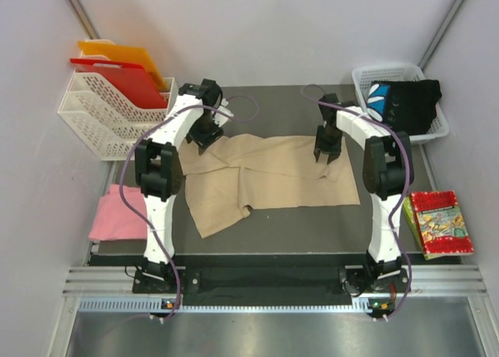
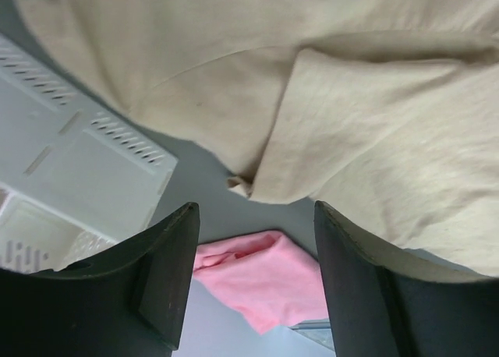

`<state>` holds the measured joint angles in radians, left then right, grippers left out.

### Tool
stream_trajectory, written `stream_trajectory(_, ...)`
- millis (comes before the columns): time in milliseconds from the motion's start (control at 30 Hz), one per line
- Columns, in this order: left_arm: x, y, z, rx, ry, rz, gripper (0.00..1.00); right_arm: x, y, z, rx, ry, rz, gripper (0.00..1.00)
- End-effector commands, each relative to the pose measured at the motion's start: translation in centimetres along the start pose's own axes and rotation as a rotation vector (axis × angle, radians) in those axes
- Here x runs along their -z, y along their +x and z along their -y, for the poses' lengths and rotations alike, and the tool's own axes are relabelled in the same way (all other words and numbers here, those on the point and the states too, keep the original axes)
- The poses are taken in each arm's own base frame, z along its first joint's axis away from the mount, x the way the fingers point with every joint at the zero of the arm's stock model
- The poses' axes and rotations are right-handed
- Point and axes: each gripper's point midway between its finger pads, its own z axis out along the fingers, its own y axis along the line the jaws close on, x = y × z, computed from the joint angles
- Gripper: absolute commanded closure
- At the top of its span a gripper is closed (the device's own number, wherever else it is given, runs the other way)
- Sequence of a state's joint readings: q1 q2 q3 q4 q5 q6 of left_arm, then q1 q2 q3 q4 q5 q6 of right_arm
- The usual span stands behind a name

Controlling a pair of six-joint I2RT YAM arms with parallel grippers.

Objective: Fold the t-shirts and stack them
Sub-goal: Fold the tshirt

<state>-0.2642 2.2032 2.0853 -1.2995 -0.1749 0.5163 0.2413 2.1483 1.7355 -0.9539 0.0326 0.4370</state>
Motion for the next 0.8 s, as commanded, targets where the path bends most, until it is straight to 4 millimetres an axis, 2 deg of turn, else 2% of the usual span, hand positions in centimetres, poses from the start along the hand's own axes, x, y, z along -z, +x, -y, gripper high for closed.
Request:
stream_trajectory(0, 1.1, -0.5, 2.9, 0.024, 0.098, 0.023, 0.37, 0.4, -1.4, 0.5, -0.04, -0.011, 0.045, 0.59)
stream_trajectory(67, 1.9, 0.4, 4.4, 0.001, 0.141, 0.027, 0.37, 0.8, -1.4, 0.8, -0.034, 0.005, 0.048, 0.6)
stream_trajectory(100, 3.2, 0.8, 4.7, -0.016, 0.148, 0.054, 0.38, 1.0, -1.4, 0.9, -0.031, 0.007, 0.051, 0.6)
stream_trajectory(133, 2.9, 1.9, 5.9, -0.04, 0.182, 0.028, 0.38, 1.4, -1.4, 1.1, -0.03, 0.013, 0.059, 0.6)
stream_trajectory(167, 3.1, 2.6, 6.2, -0.05, 0.19, 0.021, 0.38, 2.1, -1.3, 1.3, -0.023, 0.015, 0.071, 0.6)
stream_trajectory(200, 3.9, 3.1, 7.1, -0.074, 0.223, 0.048, 0.38, 2.3, -1.3, 1.4, -0.02, 0.018, 0.076, 0.6)
stream_trajectory(233, 3.3, 4.7, 8.3, -0.092, 0.257, -0.002, 0.38, 2.5, -1.1, 1.5, -0.016, 0.02, 0.077, 0.6)
stream_trajectory(300, 3.6, 6.2, 9.3, -0.118, 0.279, -0.014, 0.39, 2.9, -0.9, 1.7, -0.013, 0.019, 0.081, 0.6)
stream_trajectory(333, 2.7, 7.5, 10.3, -0.126, 0.308, -0.048, 0.39, 2.9, -0.7, 1.7, -0.013, 0.015, 0.078, 0.6)
stream_trajectory(400, 1.9, 9.6, 11.3, -0.146, 0.327, -0.086, 0.4, 2.0, -0.3, 1.8, -0.01, 0.017, 0.064, 0.6)
stream_trajectory(500, 1.0, 11.0, 12.1, -0.144, 0.335, -0.121, 0.4, 0.8, -0.3, 1.9, -0.006, 0.031, 0.036, 0.61)
stream_trajectory(667, -0.1, 11.0, 12.8, -0.131, 0.342, -0.128, 0.41, -0.1, -1.6, 1.9, -0.005, 0.031, 0.032, 0.61)
stream_trajectory(767, -1.2, 9.0, 13.1, -0.096, 0.329, -0.083, 0.41, 0.2, -2.6, 1.6, -0.014, 0.017, 0.054, 0.61)
